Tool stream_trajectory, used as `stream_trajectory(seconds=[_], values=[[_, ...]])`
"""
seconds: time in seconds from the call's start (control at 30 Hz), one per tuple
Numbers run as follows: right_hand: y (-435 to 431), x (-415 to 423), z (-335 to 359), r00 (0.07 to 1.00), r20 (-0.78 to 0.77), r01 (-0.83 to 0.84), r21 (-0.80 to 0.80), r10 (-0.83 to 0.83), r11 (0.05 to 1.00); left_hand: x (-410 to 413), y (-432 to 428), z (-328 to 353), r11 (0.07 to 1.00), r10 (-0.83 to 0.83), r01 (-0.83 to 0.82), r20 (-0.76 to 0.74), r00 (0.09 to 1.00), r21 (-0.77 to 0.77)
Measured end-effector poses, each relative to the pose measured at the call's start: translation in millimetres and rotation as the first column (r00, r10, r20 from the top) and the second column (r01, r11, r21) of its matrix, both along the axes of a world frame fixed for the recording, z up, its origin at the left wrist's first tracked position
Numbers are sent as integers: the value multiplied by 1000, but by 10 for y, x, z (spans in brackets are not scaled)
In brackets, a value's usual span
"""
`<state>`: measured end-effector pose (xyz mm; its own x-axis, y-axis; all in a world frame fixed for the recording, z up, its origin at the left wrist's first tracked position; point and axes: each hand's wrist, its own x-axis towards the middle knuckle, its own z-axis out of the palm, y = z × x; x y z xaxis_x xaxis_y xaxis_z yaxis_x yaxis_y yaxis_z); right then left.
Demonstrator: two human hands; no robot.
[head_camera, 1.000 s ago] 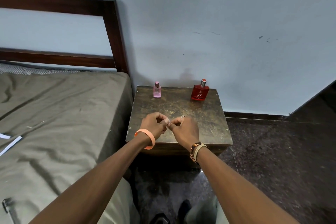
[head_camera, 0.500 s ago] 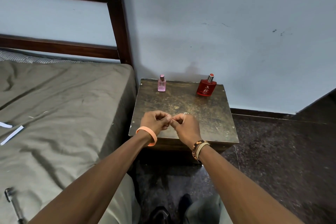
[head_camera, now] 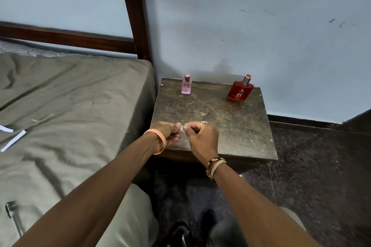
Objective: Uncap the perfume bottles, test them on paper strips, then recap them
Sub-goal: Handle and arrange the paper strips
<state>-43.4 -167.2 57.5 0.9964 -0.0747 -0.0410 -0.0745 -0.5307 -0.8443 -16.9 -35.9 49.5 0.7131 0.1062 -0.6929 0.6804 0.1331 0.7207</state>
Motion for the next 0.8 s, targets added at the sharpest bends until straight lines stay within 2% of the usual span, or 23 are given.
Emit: stream_trajectory(seconds=[0.03,0.07,0.13,0.2,0.27,0.37,0.47,0.6,0.7,0.77,0.8], values=[[30,27,-24,993,-89,99,185,-84,978,19,60,-59,999,19,-20,9,1000,45],[52,56,-56,967,-211,211,352,-143,912,42,117,-127,993,22,-24,24,999,111],[65,99,-110,895,-419,376,530,-151,760,87,234,-251,958,-32,14,60,998,286],[37,139,-159,857,-501,421,544,-122,726,168,324,-347,874,-143,83,90,986,479],[-17,161,-201,849,-515,426,538,-117,727,279,376,-399,750,-286,174,75,955,638],[-108,190,-282,851,-499,444,512,-166,736,433,378,-422,585,-426,256,22,904,770],[-186,234,-352,845,-494,466,492,-204,735,555,322,-484,501,-488,269,11,873,823],[-288,283,-399,838,-512,469,497,-189,730,583,247,-591,505,-488,251,33,872,826],[-348,287,-424,833,-522,473,498,-184,727,456,129,-608,433,-496,64,178,850,899],[-368,284,-420,840,-507,470,501,-194,727,332,-60,-557,524,-519,-22,340,784,852],[-374,280,-408,846,-495,463,496,-200,735,272,-182,-508,611,-522,25,379,764,791]])
